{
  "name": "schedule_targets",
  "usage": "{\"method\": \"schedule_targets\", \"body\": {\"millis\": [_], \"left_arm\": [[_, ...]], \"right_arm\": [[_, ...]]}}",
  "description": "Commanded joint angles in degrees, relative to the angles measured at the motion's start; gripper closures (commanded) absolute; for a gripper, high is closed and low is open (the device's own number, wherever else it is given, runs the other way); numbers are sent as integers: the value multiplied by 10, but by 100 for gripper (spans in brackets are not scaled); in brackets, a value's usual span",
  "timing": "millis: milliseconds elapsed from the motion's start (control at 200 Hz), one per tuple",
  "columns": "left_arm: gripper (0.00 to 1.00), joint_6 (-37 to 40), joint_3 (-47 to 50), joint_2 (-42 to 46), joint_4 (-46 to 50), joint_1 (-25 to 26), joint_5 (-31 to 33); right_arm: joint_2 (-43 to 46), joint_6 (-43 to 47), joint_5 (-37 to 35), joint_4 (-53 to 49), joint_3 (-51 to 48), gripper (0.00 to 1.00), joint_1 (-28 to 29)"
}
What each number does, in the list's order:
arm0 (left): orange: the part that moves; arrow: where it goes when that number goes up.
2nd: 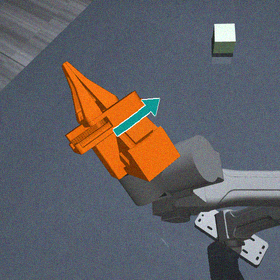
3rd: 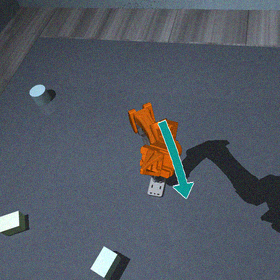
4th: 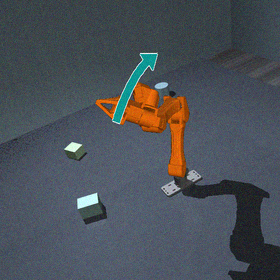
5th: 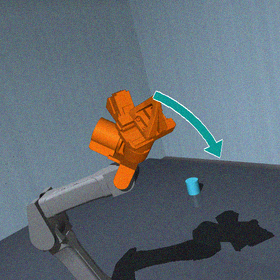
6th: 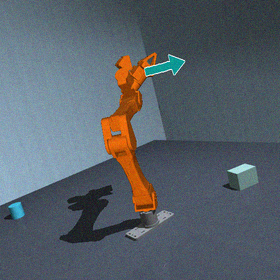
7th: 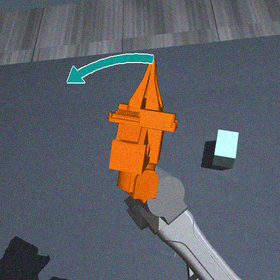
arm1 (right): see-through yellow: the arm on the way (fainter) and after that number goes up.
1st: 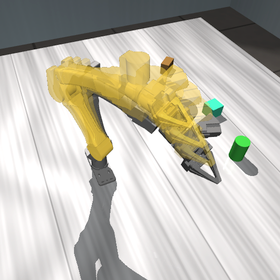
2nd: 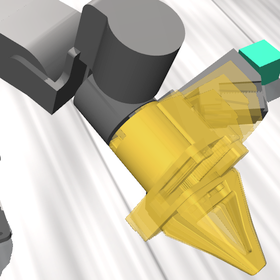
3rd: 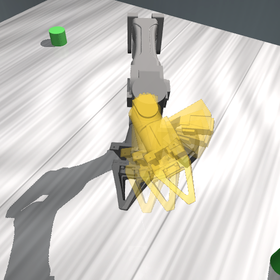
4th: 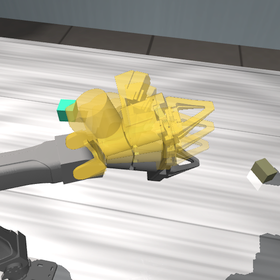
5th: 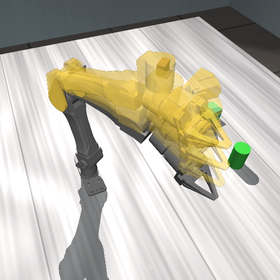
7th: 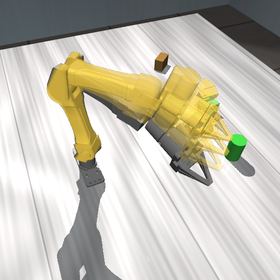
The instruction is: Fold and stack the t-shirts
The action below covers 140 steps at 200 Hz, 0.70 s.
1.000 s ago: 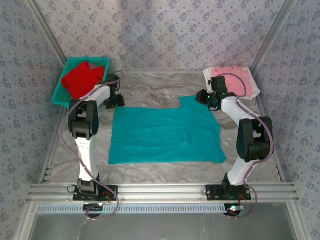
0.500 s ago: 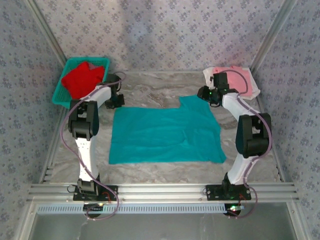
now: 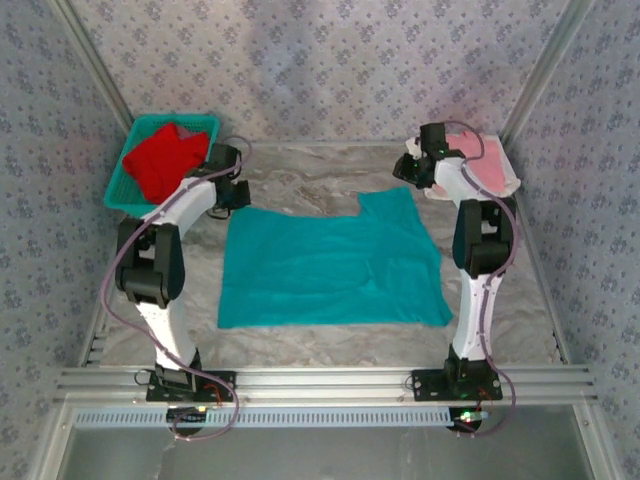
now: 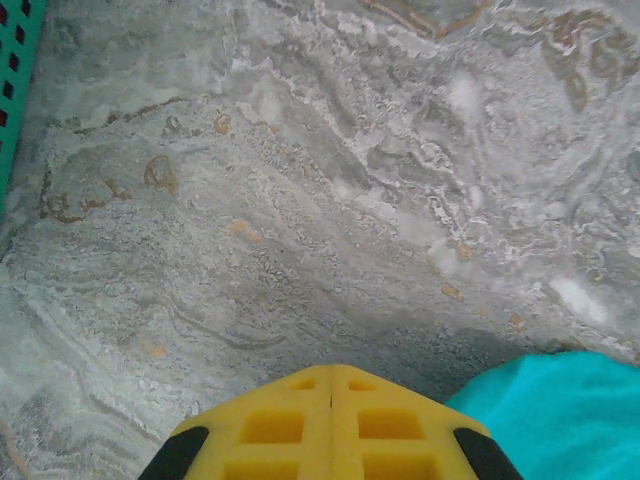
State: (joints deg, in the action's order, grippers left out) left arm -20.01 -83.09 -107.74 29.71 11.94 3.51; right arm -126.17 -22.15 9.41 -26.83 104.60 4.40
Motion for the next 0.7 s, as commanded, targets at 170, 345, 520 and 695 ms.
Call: {"method": "schedule_targets", "body": {"millis": [170,345,520,695], "left_arm": [[100,-11,71,56,-40,9,5],[100,-11,99,67,-56,10,9],[100,-14,110,71,-60,11,6],[100,-14,114,70,-62,13,5]], "right_arm": [[-98,28,-41,-125,137,56,3],[-164,38,-52,-176,222,56,1],[-203,40,-65,-202,263,56,3],[-208,34,-74,-197,262,56,3]]}}
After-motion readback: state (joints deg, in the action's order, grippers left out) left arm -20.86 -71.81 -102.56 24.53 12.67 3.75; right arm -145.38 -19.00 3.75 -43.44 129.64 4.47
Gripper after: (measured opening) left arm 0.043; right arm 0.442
